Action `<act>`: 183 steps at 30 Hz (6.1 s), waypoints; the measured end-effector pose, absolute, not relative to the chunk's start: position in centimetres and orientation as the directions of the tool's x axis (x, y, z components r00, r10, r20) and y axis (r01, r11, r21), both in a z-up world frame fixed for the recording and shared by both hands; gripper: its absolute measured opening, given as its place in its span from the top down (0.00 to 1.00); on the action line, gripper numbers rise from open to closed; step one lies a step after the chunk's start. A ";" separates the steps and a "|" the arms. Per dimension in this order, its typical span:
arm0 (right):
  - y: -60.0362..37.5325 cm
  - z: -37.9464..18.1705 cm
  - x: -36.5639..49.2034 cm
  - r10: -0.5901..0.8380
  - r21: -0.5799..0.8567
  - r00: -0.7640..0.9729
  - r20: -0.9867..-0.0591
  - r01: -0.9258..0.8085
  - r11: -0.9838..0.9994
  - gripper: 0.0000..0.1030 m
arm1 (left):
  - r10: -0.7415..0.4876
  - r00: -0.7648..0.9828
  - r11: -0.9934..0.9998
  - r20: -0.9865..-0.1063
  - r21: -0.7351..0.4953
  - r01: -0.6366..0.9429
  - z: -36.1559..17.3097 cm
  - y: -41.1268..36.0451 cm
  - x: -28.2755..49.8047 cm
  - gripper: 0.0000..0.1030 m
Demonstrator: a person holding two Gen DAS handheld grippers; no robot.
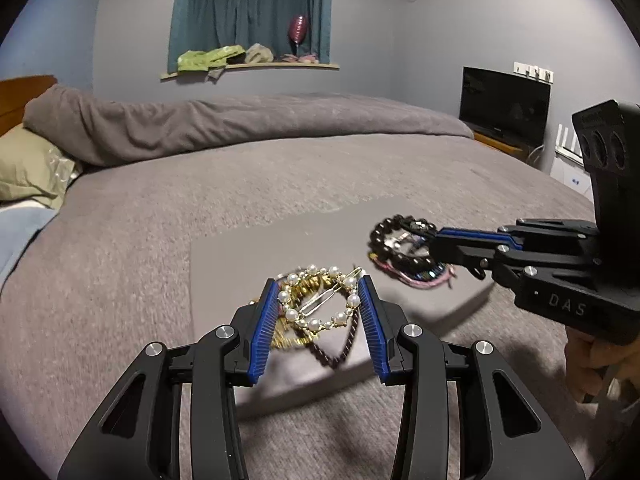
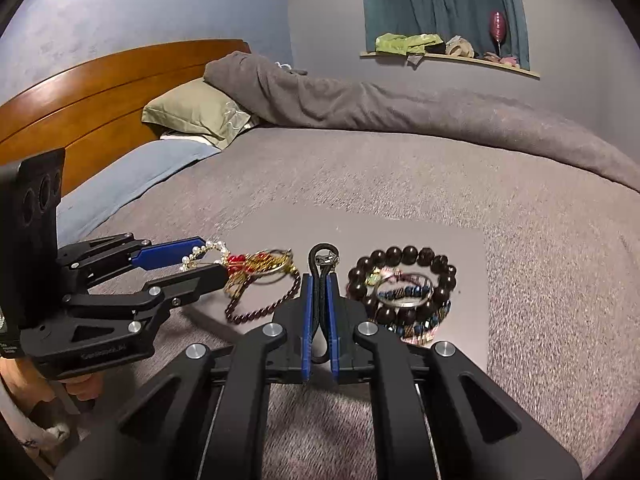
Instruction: Organize jewelry
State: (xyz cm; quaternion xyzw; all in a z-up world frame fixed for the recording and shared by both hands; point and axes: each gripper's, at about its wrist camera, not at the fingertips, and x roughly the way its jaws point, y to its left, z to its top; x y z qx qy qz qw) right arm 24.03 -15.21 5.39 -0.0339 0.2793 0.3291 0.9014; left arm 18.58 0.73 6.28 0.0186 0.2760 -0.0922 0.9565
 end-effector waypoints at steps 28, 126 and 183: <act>-14.3 4.2 28.5 0.521 0.113 0.664 -0.536 -0.555 0.824 0.72 | -0.109 0.825 0.993 -0.555 -0.021 0.117 5.1 1.8 23.6 0.35; -22.7 1.6 14.6 0.532 0.087 0.774 -0.344 -0.538 0.839 0.05 | -0.052 0.927 0.999 -0.371 -0.026 0.046 3.4 0.5 9.1 0.05; -22.5 1.4 14.8 0.532 0.087 0.770 -0.351 -0.539 0.838 0.05 | -0.061 0.927 0.998 -0.371 -0.027 0.055 3.4 0.6 9.1 0.05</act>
